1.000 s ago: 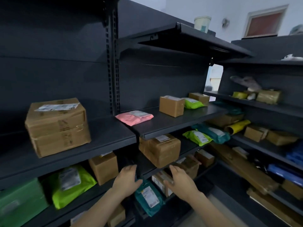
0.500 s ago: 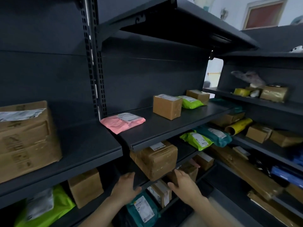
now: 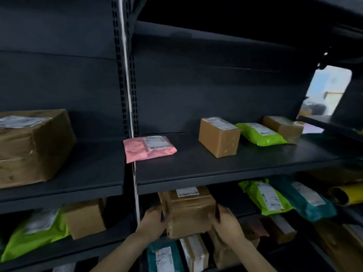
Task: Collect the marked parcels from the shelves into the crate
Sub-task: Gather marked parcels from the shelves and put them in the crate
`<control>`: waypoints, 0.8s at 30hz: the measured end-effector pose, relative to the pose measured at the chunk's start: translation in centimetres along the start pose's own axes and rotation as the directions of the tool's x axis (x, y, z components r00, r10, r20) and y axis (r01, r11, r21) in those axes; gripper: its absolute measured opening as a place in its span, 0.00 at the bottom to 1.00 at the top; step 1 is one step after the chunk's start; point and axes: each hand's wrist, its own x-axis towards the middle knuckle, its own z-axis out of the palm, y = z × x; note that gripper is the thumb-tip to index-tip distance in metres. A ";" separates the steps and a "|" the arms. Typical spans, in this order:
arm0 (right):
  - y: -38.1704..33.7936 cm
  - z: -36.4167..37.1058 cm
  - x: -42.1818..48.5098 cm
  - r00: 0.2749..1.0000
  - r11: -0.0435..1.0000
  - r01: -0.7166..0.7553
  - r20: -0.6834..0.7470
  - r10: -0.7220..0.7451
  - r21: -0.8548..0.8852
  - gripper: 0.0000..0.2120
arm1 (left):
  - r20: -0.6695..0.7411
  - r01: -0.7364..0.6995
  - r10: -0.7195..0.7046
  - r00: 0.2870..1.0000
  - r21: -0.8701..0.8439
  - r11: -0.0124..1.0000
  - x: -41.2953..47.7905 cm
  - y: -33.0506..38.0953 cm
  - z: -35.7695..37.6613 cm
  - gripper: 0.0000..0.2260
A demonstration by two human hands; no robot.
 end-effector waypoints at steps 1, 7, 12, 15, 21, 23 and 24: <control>0.4 -0.3 0.9 0.999 0.998 -0.037 0.018 0.036 0.045 0.19 | -0.013 0.048 -0.048 0.999 -0.045 0.998 0.5 0.5 0.3 0.25; 1.1 -0.1 4.5 0.961 0.918 -0.215 0.238 0.139 0.334 0.31 | -0.048 0.281 -0.323 0.945 -0.387 0.878 2.0 3.1 2.7 0.24; 1.8 0.0 4.3 0.961 0.852 -0.247 0.230 0.154 0.462 0.24 | -0.127 0.302 -0.420 0.899 -0.516 0.802 1.8 3.1 3.7 0.19; 2.8 -0.2 3.4 0.966 0.835 -0.219 0.231 0.114 0.504 0.20 | -0.116 0.297 -0.444 0.888 -0.593 0.749 1.2 2.7 4.0 0.20; 3.7 -0.4 0.9 0.959 0.840 -0.192 0.279 0.051 0.507 0.23 | -0.040 0.276 -0.411 0.911 -0.681 0.678 -0.9 2.5 5.3 0.24; 3.9 -0.3 -0.1 0.961 0.841 -0.184 0.275 0.044 0.509 0.22 | -0.014 0.279 -0.394 0.919 -0.681 0.677 -1.9 2.4 5.7 0.25; 3.9 -0.2 -0.6 0.963 0.844 -0.171 0.267 0.035 0.508 0.21 | -0.007 0.281 -0.389 0.921 -0.677 0.680 -2.4 2.3 5.9 0.25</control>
